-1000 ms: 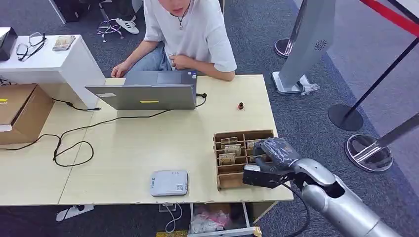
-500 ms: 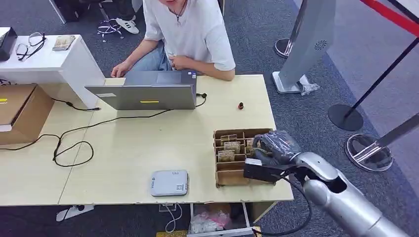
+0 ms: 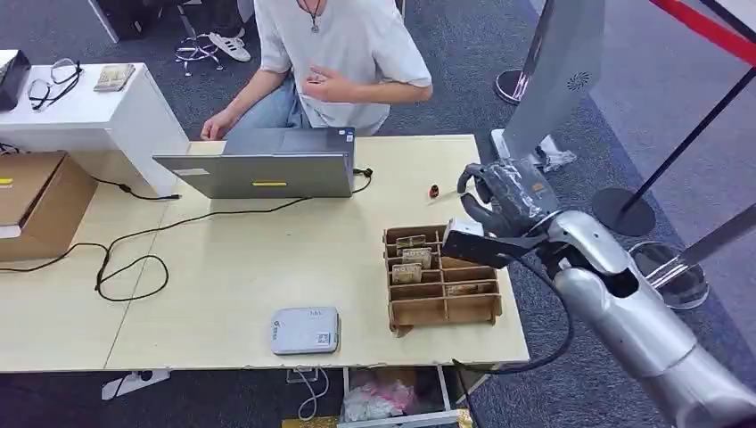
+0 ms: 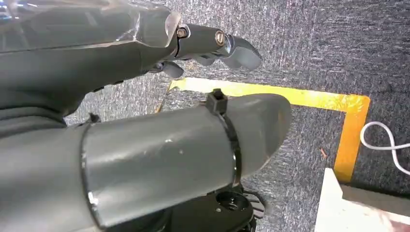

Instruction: Pass the card to the sensor for recognition and then transmit it.

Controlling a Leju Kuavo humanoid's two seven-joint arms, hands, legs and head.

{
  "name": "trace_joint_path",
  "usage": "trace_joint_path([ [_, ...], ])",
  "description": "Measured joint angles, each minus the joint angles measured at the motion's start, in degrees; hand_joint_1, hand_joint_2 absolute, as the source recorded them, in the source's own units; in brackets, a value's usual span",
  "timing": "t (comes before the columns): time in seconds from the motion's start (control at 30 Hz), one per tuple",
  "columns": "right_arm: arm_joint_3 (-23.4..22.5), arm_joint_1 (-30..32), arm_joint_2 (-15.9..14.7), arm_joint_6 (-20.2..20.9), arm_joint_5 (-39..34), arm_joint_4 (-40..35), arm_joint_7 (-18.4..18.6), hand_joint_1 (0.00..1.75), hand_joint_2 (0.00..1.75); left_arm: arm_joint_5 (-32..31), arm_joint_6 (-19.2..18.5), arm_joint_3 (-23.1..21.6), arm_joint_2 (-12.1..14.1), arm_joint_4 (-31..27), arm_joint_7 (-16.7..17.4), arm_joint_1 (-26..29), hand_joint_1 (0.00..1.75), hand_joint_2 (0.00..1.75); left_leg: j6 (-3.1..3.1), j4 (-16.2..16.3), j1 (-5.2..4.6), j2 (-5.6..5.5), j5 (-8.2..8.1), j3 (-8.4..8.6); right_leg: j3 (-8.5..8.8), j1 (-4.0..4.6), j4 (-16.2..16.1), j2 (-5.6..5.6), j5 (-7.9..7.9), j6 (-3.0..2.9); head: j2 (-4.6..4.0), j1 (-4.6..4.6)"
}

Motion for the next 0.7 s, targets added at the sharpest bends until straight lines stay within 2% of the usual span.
trace_joint_path([
  [0.23,0.3,-5.8,5.8,-0.4,0.4,4.5,-0.5,1.75,1.75,-0.6,0.0,0.0,0.0,0.0,0.0,0.0,0.0,0.0,-0.01,0.0,0.01,0.02,0.01,-0.04,0.0,0.0,0.0,0.02,0.01,-0.01,0.0,0.0],
  [0.33,1.0,-8.6,9.5,-3.4,1.9,8.3,-1.1,1.75,1.75,-1.3,0.0,0.0,0.0,0.0,0.1,-0.2,0.0,0.0,-0.02,0.0,0.01,0.04,0.02,0.02,0.0,0.01,0.0,0.04,0.01,-0.01,0.0,-0.02],
  [0.53,3.7,-12.9,18.3,-11.0,7.2,19.6,0.4,1.75,1.75,-2.5,0.0,0.0,-0.1,0.0,0.2,-0.3,0.0,0.0,-0.04,0.0,0.05,0.04,0.03,0.03,0.0,0.06,0.1,0.05,0.01,-0.02,0.0,0.0],
  [0.7,4.8,-15.1,24.4,-13.4,8.2,29.6,1.3,1.75,1.75,-3.1,0.0,0.0,-0.1,0.0,0.7,-0.3,0.0,0.0,-0.04,0.0,0.05,0.03,0.03,0.03,0.0,0.06,0.1,0.05,0.02,-0.02,0.0,-0.02],
])
